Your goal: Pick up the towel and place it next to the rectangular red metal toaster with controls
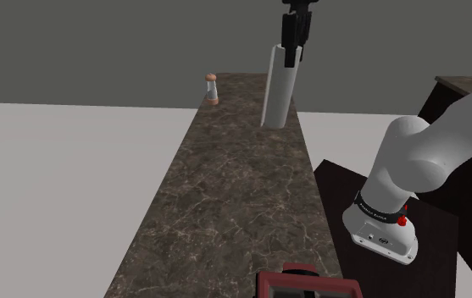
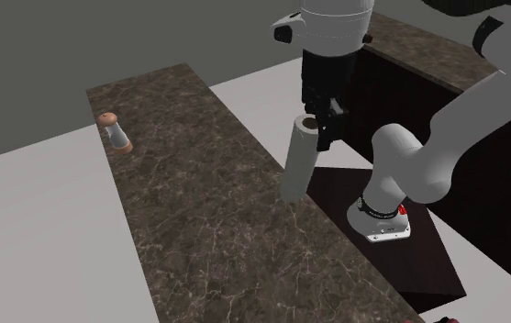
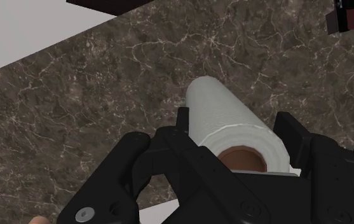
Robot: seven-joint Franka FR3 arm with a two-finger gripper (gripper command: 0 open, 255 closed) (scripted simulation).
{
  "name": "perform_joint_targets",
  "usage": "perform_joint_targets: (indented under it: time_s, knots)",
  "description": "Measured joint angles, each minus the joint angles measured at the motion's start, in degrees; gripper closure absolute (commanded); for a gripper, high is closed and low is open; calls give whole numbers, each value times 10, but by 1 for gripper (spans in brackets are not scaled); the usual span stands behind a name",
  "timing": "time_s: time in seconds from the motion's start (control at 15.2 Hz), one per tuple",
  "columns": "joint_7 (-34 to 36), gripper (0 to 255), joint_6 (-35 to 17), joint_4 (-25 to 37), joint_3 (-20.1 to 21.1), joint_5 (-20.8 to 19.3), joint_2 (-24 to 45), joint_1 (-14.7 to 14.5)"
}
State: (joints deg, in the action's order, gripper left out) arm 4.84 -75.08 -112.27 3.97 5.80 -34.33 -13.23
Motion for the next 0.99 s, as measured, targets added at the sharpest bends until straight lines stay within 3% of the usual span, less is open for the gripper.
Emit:
perform_joint_targets:
  time_s: [0.46,0.99]
  knots:
    - [99,255,-5,-1,81,52,-8,-22]
    - [220,255,-18,45,182,102,27,-41]
